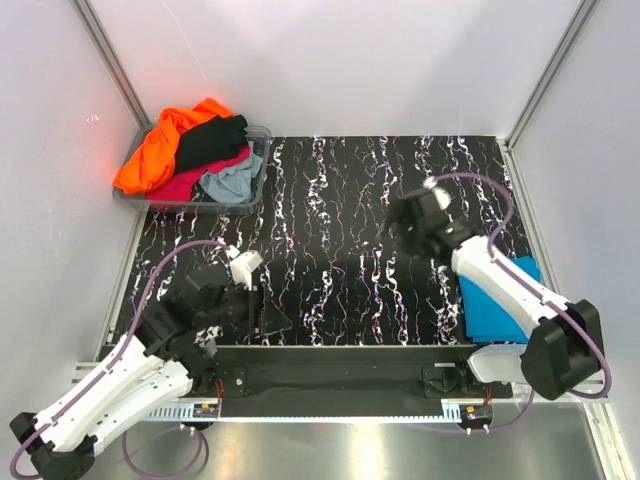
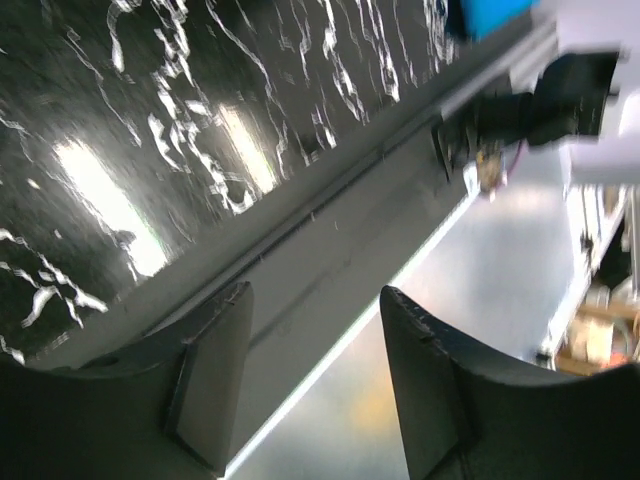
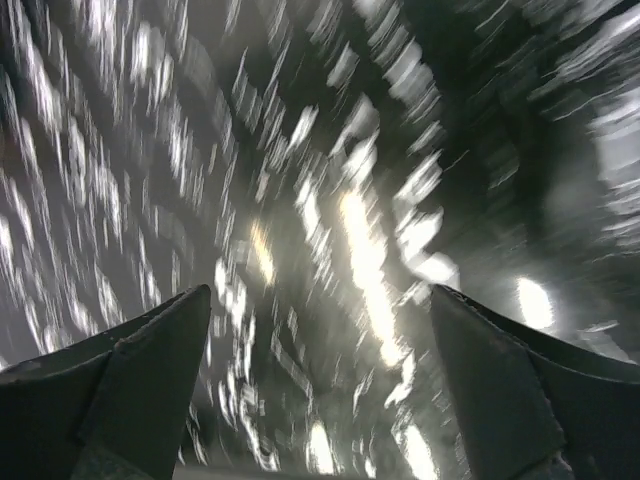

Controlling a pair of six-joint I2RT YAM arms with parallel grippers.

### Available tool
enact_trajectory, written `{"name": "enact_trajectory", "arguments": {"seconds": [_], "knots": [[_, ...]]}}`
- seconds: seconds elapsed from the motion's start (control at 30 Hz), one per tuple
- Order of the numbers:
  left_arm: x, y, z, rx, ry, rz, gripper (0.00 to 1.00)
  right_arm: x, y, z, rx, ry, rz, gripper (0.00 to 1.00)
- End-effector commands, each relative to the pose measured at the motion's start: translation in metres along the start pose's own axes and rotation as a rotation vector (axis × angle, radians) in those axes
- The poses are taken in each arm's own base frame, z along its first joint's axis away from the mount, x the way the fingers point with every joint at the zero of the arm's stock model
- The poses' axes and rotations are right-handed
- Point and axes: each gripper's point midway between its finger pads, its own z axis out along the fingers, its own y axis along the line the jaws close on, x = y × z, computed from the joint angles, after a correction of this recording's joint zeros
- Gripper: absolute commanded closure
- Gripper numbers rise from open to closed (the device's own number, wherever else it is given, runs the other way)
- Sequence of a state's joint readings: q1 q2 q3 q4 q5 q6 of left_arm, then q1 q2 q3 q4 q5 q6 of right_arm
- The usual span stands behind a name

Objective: Fold and stack the t-shirts
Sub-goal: Reset both grippers

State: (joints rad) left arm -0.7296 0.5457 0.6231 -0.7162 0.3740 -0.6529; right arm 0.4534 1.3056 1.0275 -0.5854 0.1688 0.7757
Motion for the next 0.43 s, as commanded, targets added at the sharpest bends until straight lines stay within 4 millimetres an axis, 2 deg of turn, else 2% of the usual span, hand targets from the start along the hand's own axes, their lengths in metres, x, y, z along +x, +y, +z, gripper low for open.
{"name": "enact_trajectory", "arguments": {"seconds": [0.0, 0.03, 0.07, 0.1, 0.13, 0.17, 0.2, 0.27, 0.33, 0.37, 0.4], "knots": [[-0.035, -0.003, 0.003, 0.03, -0.21, -0.043, 0.4, 0.043, 0.024, 0.003, -0.175, 0.092, 0.014, 0.0], [-0.04, -0.002, 0.002, 0.036, -0.248, -0.062, 0.39, 0.046, 0.026, -0.003, -0.225, 0.08, 0.058, 0.0], [-0.043, 0.002, 0.005, 0.044, -0.289, -0.068, 0.37, 0.062, 0.025, 0.002, -0.301, 0.098, 0.065, 0.0], [-0.051, 0.003, -0.001, 0.053, -0.367, -0.071, 0.33, 0.073, 0.032, -0.005, -0.387, 0.127, 0.062, 0.0], [-0.053, 0.005, -0.002, 0.062, -0.404, -0.102, 0.3, 0.071, 0.036, -0.018, -0.465, 0.097, 0.065, 0.0], [-0.053, 0.012, 0.002, 0.064, -0.436, -0.121, 0.27, 0.085, 0.027, -0.012, -0.49, 0.102, 0.096, 0.0], [-0.061, 0.012, -0.007, 0.081, -0.52, -0.138, 0.25, 0.084, 0.03, -0.02, -0.544, 0.083, 0.114, 0.0], [-0.064, 0.019, -0.01, 0.092, -0.583, -0.2, 0.16, 0.097, 0.023, -0.02, -0.569, 0.114, 0.16, 0.0], [-0.068, 0.018, -0.023, 0.135, -0.662, -0.241, 0.09, 0.105, 0.027, -0.032, -0.668, 0.135, 0.243, 0.0], [-0.068, 0.027, -0.021, 0.11, -0.685, -0.265, 0.08, 0.105, 0.029, -0.039, -0.722, 0.13, 0.274, 0.0], [-0.072, 0.028, -0.028, 0.124, -0.735, -0.28, 0.06, 0.102, 0.035, -0.056, -0.809, 0.115, 0.295, 0.0]]}}
